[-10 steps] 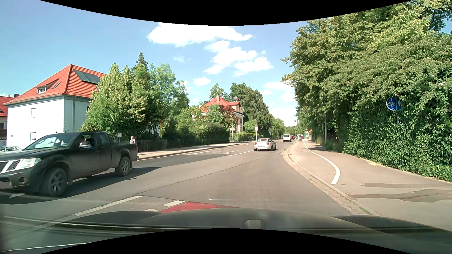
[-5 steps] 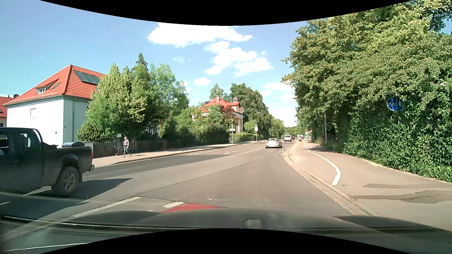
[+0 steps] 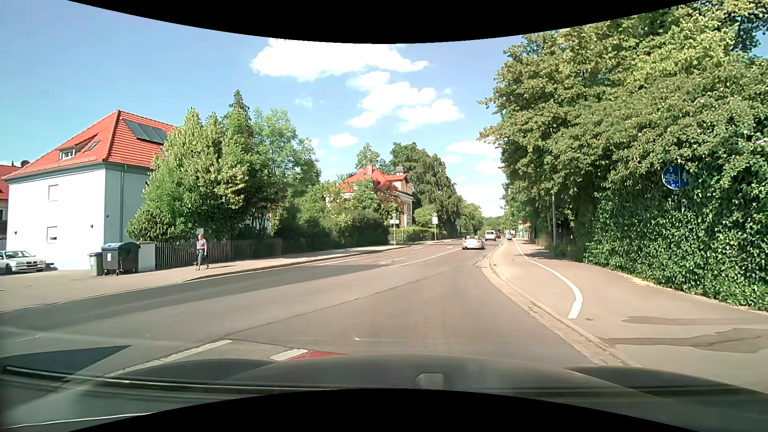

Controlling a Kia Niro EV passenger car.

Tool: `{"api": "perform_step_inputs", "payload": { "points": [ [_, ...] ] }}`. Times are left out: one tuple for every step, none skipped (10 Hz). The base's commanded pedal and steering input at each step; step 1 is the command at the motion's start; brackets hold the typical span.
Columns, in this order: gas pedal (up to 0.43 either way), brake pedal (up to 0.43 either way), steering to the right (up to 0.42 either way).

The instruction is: Follow the waypoints while adhering to traffic rules and regulations

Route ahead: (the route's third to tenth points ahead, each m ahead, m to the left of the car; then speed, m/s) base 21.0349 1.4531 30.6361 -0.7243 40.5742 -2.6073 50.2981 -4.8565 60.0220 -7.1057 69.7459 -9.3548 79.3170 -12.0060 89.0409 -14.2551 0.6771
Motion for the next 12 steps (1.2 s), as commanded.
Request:
{"api": "perform_step_inputs", "payload": {
  "points": [
    [0.098,0.006,0.026],
    [0.118,0.006,0.021],
    [0.118,0.006,0.019],
    [0.118,0.006,0.019],
    [0.138,0.006,0.019],
    [0.138,0.006,0.019],
    [0.138,0.006,0.019],
    [0.150,0.006,0.019],
    [0.150,0.006,0.019],
    [0.177,0.006,0.019],
    [0.189,0.012,0.020],
    [0.177,0.006,0.020]
  ]
}}
